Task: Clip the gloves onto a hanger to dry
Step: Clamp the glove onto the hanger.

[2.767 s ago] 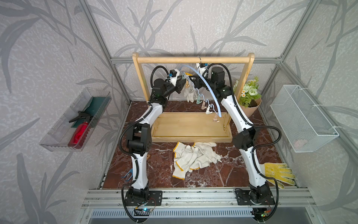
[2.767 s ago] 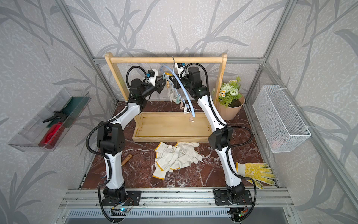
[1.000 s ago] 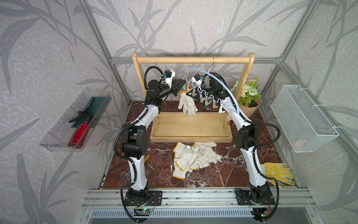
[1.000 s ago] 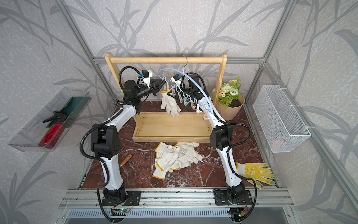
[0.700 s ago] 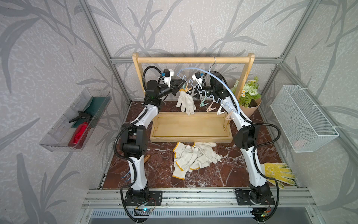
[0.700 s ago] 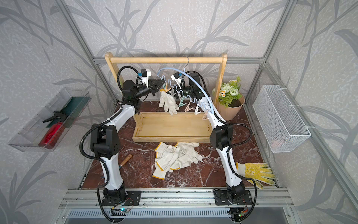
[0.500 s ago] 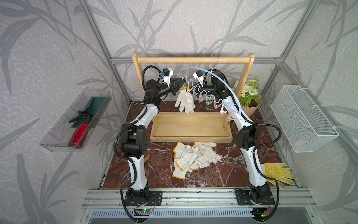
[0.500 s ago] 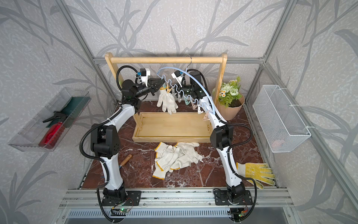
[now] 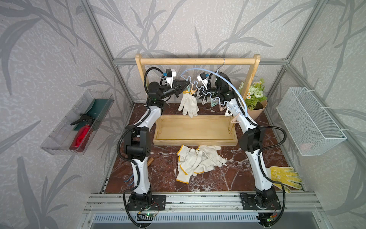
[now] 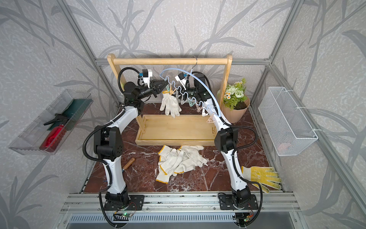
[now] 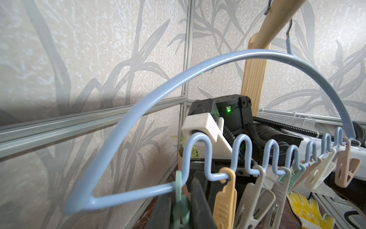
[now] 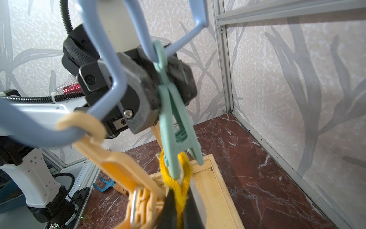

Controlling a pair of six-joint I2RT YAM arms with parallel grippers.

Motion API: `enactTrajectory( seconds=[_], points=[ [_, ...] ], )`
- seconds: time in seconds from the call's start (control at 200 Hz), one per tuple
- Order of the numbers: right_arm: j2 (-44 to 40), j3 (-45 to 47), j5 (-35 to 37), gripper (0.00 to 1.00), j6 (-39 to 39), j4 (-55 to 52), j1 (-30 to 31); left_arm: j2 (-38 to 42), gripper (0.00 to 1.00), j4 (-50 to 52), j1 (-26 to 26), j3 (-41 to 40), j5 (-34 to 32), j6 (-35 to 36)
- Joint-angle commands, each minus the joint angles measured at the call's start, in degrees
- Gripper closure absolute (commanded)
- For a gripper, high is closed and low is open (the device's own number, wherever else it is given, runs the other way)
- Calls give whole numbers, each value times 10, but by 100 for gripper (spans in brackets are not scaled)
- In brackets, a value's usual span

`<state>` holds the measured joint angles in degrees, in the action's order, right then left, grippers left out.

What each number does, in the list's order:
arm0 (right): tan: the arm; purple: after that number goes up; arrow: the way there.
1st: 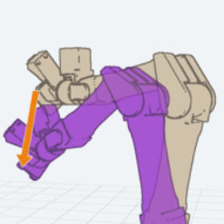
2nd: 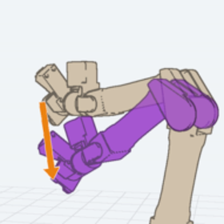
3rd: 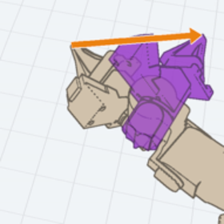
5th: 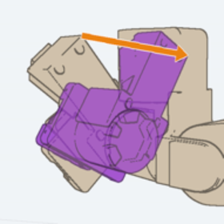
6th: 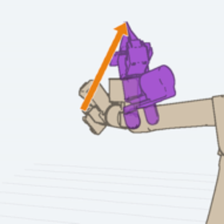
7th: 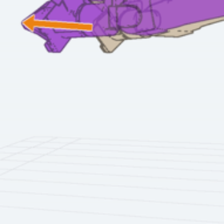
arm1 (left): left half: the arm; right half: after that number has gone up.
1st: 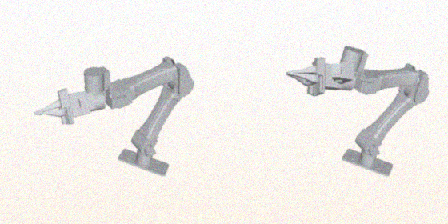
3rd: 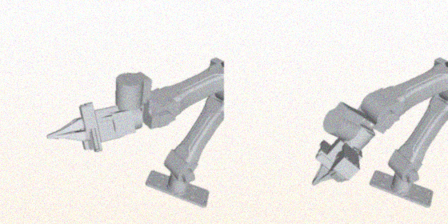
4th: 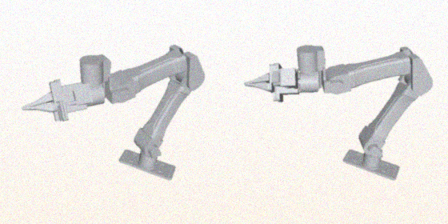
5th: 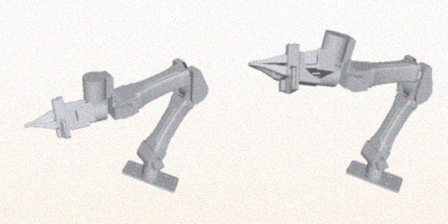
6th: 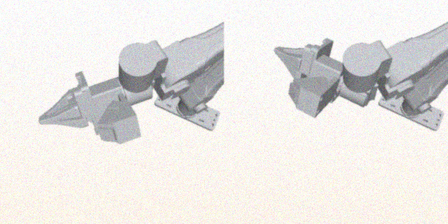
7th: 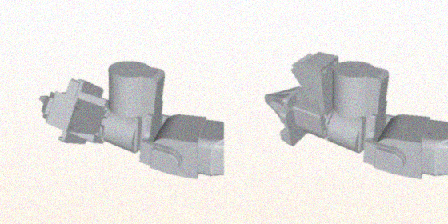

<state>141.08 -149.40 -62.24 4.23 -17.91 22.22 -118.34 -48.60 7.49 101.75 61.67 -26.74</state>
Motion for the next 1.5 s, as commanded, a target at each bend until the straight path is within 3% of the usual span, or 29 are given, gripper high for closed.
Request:
enactTrajectory(
  seconds=[0.0, 0.635, 1.495],
  points=[
    [10, -20, -19, 100, -6, 3, -1, -1, 100, -48, 1, 28, 28, -24],
    [-13, 10, -44, 100, 65, 112, -11, -7, 100, -64, -5, 24, 47, -45],
    [-39, 35, -72, 100, 19, 81, -12, -7, 100, -64, -17, 20, 51, -39]
  ],
)
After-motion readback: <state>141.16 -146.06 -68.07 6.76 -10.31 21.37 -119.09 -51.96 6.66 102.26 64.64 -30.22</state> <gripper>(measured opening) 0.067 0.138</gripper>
